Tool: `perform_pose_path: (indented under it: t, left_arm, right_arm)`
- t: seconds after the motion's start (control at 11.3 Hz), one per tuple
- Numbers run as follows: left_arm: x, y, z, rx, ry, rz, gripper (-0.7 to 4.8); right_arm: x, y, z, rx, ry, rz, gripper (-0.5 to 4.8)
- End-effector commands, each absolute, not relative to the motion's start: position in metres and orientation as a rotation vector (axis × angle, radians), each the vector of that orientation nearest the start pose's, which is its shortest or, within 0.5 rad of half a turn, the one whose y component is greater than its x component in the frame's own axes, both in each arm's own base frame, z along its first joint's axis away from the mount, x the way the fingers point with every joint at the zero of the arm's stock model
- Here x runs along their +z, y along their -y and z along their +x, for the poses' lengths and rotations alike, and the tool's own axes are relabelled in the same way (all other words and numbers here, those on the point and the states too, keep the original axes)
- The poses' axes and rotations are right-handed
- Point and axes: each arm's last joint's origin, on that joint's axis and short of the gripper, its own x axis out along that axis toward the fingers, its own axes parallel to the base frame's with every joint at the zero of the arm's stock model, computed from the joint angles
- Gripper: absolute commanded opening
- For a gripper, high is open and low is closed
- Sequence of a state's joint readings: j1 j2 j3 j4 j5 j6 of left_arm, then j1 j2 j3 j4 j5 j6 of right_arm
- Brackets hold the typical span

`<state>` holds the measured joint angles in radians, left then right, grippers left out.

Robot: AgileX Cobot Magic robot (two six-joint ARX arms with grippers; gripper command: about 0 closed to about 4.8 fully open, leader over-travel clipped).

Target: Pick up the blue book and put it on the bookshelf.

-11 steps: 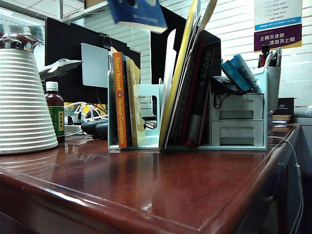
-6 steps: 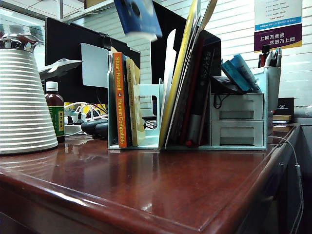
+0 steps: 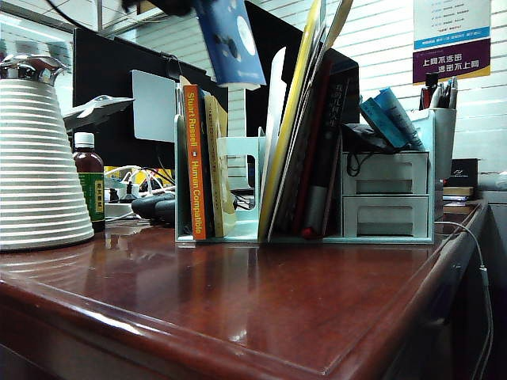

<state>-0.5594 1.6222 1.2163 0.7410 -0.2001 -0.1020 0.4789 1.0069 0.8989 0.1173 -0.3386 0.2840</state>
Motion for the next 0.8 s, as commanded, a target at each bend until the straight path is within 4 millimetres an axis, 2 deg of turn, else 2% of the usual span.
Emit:
perform_pose_path:
  t: [0.09,0.44,0.53,0.8]
  left_arm:
    - [0.363,0.202,0.329,-0.326,0.388,-0.223,-0.05]
    - [0.333,0.213,0.348,-0.270,0.325,-0.183,-0.05]
    - [0.320,0.217,0.354,-0.256,0.291,-0.170,-0.05]
    - [0.298,0.229,0.360,-0.276,0.239,-0.148,-0.05]
  right_arm:
    - [0.365,-0.112,0.192,0.842,-0.086,0.273,-0.08]
    - [0.366,-0.111,0.191,0.842,-0.082,0.273,-0.08]
    - [0.366,-0.111,0.191,0.843,-0.082,0.273,-0.08]
    - [0.365,-0.111,0.191,0.842,-0.083,0.273,-0.08]
